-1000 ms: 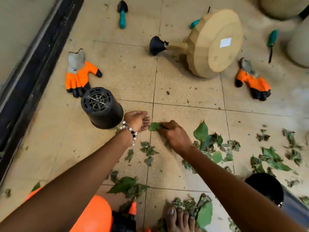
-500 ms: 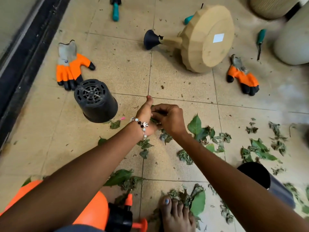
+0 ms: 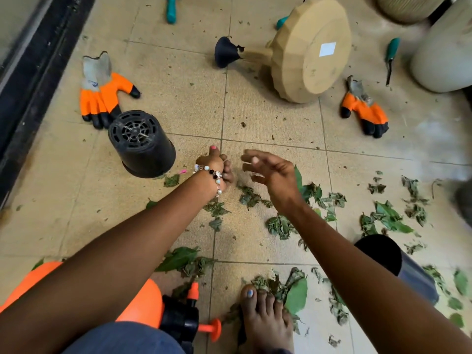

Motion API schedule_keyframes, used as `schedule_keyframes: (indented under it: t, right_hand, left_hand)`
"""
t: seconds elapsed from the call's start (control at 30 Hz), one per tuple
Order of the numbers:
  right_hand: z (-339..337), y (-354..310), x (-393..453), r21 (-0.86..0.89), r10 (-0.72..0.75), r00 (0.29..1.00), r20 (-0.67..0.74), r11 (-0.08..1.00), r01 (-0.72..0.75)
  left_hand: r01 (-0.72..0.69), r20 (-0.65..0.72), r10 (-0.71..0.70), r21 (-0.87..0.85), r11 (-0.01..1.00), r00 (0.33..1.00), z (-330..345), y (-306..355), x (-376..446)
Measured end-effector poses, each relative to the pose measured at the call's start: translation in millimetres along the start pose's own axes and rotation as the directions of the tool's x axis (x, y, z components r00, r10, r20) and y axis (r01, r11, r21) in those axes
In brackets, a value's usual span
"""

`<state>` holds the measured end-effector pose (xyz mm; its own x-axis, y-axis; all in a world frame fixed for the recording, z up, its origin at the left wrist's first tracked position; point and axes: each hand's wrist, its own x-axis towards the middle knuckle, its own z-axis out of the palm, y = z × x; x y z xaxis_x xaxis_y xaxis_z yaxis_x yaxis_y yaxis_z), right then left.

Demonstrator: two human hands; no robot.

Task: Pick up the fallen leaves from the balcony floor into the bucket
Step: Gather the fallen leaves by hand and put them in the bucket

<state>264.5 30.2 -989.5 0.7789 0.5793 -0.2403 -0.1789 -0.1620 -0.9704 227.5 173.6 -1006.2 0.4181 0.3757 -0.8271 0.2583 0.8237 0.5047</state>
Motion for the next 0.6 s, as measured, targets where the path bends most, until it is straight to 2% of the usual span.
schedule_keyframes:
  t: [0.03, 0.07, 0.1, 0.13, 0.17, 0.2, 0.23, 0.37, 0.43, 0.5, 0.53, 0.6]
  right_hand:
    - [-6, 1, 1, -0.112, 0.014, 0.999, -0.029, 0.994, -0.017]
    - [-14, 7, 2, -0.326, 0.008, 1.000, 0.003, 0.945, -0.007]
    - [-19, 13, 3, -0.591, 0.004, 0.994, 0.107, 0.804, 0.061]
    - [-23, 24, 3, -0.777, 0.020, 0.970, 0.242, 0.603, 0.181]
    - [-24, 35, 3, -0.852, 0.059, 0.934, 0.353, 0.433, 0.294]
    - [-25, 45, 1, -0.875, 0.112, 0.904, 0.414, 0.322, 0.361]
    - [-23, 50, -3, -0.886, 0.148, 0.890, 0.431, 0.256, 0.387]
    - [-17, 54, -22, -0.869, 0.082, 0.867, 0.492, 0.109, 0.483]
    - [-15, 55, -24, -0.846, 0.037, 0.846, 0.532, 0.074, 0.529]
    - [-15, 56, -19, -0.840, -0.051, 0.847, 0.528, 0.114, 0.531]
    - [-15, 57, -14, -0.844, -0.106, 0.866, 0.489, 0.195, 0.500]
    - [-15, 50, -4, -0.801, -0.200, 0.932, 0.304, 0.476, 0.363]
  left_hand:
    - [-0.004, -0.002, 0.004, 0.003, 1.000, 1.000, -6, 2, 3]
    - [-0.013, -0.008, 0.013, 0.016, 1.000, 1.000, -12, 3, 6]
    - [-0.019, -0.011, 0.020, 0.036, 0.999, 1.000, -18, 3, 8]
    - [-0.020, -0.014, 0.021, 0.053, 0.998, 1.000, -22, 4, 10]
    - [-0.015, -0.013, 0.016, 0.063, 0.998, 1.000, -26, 5, 11]
    - [-0.003, -0.011, 0.004, 0.075, 0.997, 1.000, -29, 5, 11]
    - [0.011, -0.010, -0.010, 0.087, 0.996, 1.000, -32, 6, 11]
    - [0.054, -0.005, -0.054, 0.144, 0.988, 0.999, -35, 5, 9]
    - [0.075, 0.012, -0.078, 0.167, 0.983, 0.997, -33, 2, 7]
    - [0.091, 0.035, -0.101, 0.212, 0.973, 0.994, -31, -2, 5]
    - [0.097, 0.041, -0.110, 0.245, 0.965, 0.993, -30, -4, 4]
    - [0.101, 0.053, -0.123, 0.308, 0.946, 0.991, -29, -8, 2]
